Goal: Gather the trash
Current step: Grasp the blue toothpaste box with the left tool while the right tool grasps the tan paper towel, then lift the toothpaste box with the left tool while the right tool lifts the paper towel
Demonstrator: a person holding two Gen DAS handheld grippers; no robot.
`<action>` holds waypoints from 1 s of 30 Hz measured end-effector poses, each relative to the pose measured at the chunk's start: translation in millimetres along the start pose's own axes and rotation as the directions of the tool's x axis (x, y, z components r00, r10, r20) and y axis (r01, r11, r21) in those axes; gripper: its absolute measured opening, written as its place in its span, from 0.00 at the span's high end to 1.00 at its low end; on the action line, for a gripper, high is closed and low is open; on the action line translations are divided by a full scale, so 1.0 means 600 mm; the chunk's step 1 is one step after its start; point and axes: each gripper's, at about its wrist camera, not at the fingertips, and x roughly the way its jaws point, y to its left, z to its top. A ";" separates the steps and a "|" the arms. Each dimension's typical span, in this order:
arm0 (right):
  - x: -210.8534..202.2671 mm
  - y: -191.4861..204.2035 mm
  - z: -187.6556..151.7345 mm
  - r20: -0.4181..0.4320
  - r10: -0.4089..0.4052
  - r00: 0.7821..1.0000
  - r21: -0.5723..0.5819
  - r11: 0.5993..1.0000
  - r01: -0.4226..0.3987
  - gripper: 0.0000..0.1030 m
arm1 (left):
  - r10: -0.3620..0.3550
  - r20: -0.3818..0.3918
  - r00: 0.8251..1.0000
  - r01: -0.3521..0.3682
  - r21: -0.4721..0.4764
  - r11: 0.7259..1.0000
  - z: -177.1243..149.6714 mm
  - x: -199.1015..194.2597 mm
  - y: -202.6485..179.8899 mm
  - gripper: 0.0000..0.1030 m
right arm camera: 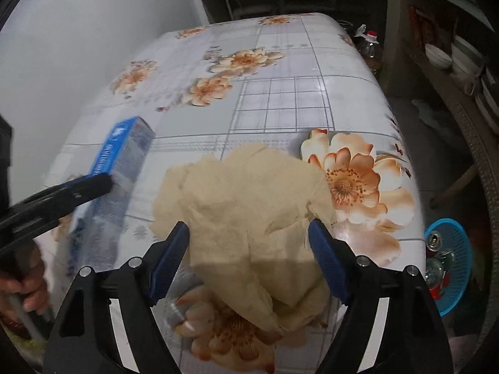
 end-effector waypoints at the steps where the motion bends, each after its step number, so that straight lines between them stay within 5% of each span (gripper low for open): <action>1: 0.003 0.001 0.002 0.007 -0.026 1.000 0.004 1.000 0.026 0.25 | -0.003 -0.001 1.000 0.003 0.000 1.000 0.000 0.000 0.001 0.54; 5: 0.014 0.009 0.008 0.019 -0.085 0.996 -0.001 0.996 0.085 0.25 | -0.027 -0.009 1.000 0.027 -0.002 1.000 0.002 -0.002 0.006 0.54; 8: 0.016 0.018 0.006 0.032 -0.153 0.988 -0.033 0.987 0.155 0.38 | -0.042 -0.020 0.999 0.042 -0.001 0.999 0.004 -0.003 0.008 0.53; 12: 0.006 0.005 0.004 0.036 -0.158 0.987 -0.005 0.987 0.158 0.60 | -0.033 -0.028 0.999 0.033 0.014 0.999 0.003 -0.004 0.003 0.45; 18: -0.004 -0.013 0.000 0.027 -0.150 0.988 0.034 0.988 0.149 0.80 | 0.017 -0.047 0.999 -0.013 0.091 0.996 -0.011 0.001 -0.022 0.45; 30: -0.010 -0.016 -0.014 0.056 -0.162 0.985 0.061 0.985 0.158 0.82 | 0.142 -0.032 0.989 -0.132 0.217 0.967 -0.035 0.004 -0.052 0.50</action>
